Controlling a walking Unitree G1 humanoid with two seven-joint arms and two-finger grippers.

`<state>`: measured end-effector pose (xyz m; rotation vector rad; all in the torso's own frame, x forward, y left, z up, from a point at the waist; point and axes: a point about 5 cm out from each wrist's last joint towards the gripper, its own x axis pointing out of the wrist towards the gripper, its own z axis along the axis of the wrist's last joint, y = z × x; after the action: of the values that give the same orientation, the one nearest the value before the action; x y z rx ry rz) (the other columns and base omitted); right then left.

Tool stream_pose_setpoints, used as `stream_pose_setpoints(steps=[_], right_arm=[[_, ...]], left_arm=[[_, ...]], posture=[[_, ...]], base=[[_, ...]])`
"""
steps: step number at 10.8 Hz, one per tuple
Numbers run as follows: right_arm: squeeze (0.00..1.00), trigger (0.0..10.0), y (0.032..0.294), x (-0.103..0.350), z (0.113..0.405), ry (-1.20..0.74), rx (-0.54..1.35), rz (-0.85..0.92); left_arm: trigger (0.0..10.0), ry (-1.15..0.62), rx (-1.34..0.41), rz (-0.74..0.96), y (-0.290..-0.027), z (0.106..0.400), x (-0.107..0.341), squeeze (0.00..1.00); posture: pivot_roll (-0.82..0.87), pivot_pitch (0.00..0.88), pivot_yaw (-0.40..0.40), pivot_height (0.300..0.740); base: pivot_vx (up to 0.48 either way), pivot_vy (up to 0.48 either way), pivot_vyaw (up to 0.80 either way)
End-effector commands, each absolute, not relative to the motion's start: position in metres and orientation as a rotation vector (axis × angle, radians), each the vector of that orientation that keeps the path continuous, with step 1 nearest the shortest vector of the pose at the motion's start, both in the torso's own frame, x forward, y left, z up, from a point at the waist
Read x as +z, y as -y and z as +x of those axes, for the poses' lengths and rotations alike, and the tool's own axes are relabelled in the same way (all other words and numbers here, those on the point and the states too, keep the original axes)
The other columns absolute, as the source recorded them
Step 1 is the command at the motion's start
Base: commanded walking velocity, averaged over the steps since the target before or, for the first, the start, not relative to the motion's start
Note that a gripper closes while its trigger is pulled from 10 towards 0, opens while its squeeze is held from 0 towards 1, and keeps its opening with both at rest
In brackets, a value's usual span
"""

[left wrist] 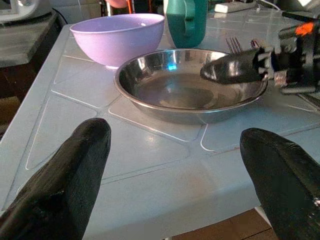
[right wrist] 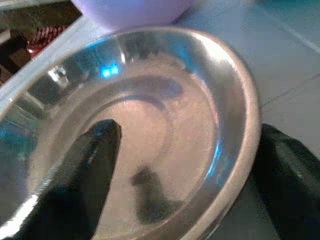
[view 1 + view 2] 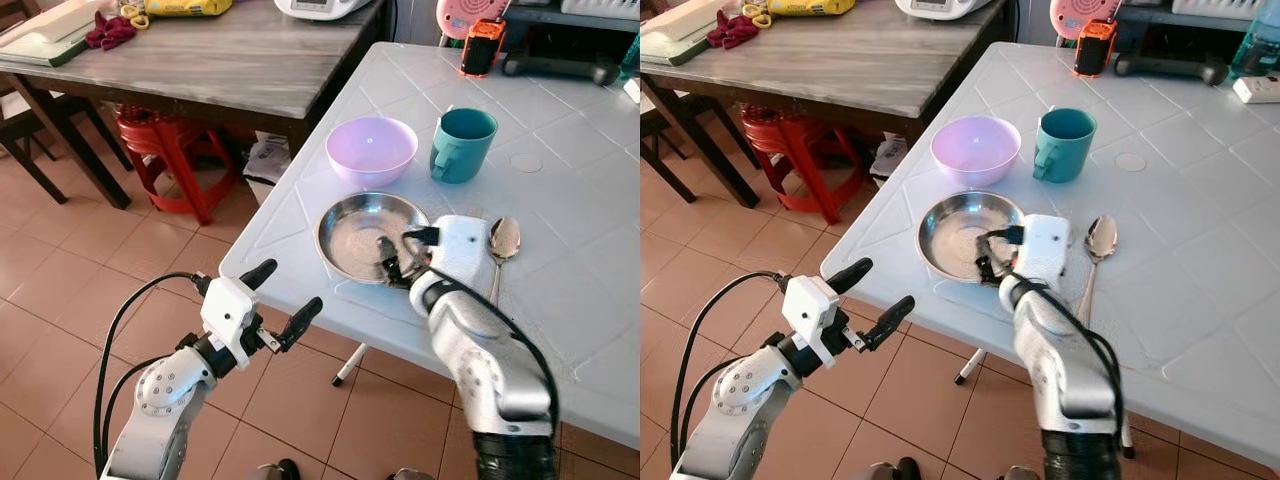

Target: Setting the table

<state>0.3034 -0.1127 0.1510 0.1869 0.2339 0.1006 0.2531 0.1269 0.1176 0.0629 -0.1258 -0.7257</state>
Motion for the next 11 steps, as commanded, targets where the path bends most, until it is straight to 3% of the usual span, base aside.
stream_pose_setpoints(steps=[1,11], right_arm=[[0.0,0.0,0.107,0.151,0.304,-0.242,0.115,0.18],[0.0,0.0,0.112,0.13,0.297,-0.389,0.093,0.204]], left_arm=[[10.0,0.123,-0.719,0.076,-0.128,0.251,0.118,0.0],[10.0,0.129,-0.743,0.081,-0.129,0.251,0.119,0.0]], posture=[[-0.06,0.177,0.091,0.74],[-0.06,0.178,0.093,0.74]], base=[[0.0,0.0,0.0],[0.0,0.0,0.0]])
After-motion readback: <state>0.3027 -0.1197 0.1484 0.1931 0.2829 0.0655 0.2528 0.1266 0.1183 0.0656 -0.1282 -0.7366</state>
